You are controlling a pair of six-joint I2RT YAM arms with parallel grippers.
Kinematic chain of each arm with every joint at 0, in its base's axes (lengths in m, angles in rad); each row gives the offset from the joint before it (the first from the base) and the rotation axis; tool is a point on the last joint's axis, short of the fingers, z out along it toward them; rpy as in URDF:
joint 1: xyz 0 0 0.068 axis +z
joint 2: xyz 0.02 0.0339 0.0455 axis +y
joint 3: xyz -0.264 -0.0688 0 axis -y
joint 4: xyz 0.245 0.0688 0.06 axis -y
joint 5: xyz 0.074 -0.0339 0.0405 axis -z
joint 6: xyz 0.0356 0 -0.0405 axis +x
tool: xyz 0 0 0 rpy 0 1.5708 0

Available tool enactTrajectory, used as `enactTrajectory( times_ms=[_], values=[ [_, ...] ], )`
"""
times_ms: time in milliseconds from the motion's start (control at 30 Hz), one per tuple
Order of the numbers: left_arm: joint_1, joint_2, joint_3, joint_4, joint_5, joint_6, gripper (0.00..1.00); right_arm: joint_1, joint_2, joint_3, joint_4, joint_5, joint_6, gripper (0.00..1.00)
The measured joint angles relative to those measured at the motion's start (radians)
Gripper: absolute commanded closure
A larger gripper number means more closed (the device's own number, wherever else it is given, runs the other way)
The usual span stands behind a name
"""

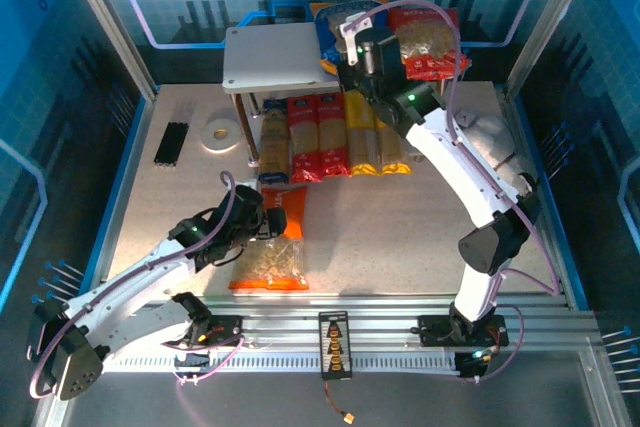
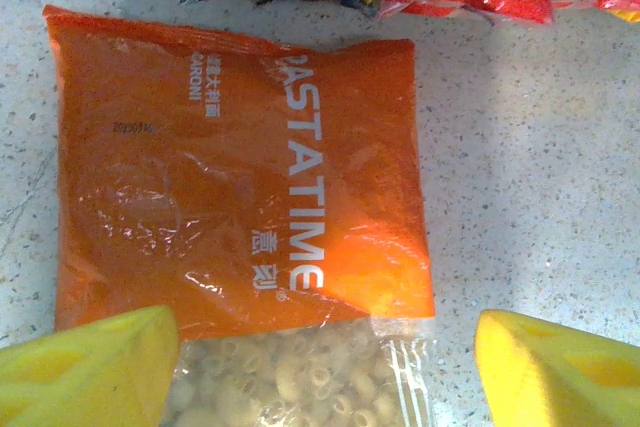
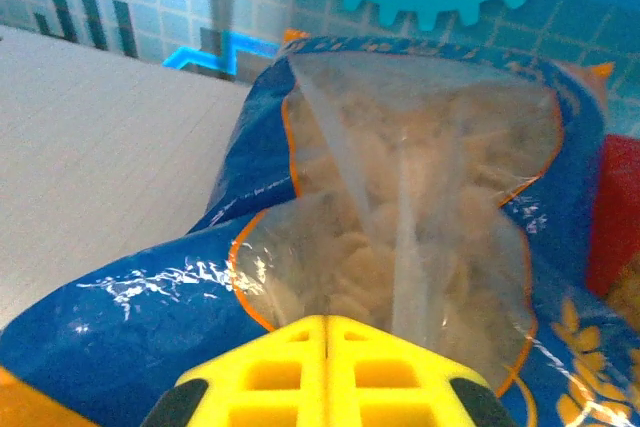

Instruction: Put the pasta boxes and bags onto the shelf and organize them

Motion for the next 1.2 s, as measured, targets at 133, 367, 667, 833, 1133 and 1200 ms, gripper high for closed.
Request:
enactTrajectory(
  times_ms=[133, 367, 667, 833, 1133, 1200],
  values=[
    [0.0, -0.002, -0.018, 0.0, -0.003, -0.008, 0.21, -0.001, -0.028, -0.048, 0.018, -0.027, 0.015, 0.94],
    [0.0, -0.007, -0.045, -0.007, -0.004, -0.032, 0.21, -0.018, -0.07, -0.105, 0.026, -0.135, 0.069, 0.52],
    [0.0, -0.034, -0.084, -0.021, -0.007, -0.054, 0.21, -0.056, -0.294, -0.303, 0.118, -0.274, 0.146, 0.23],
    [-0.003, -0.023, -0.112, -0.022, -0.008, -0.081, 0.14, -0.046, -0.619, -0.526, 0.197, -0.294, 0.185, 0.17],
    [-0.048, 0.12, -0.135, 0.019, -0.012, -0.134, 0.11, 0.021, -1.075, -0.996, 0.207, -0.303, 0.32, 0.17],
    [-0.054, 0.16, -0.134, 0.026, -0.018, -0.142, 0.08, 0.026, -1.096, -1.045, 0.167, -0.301, 0.341, 0.17]
  ],
)
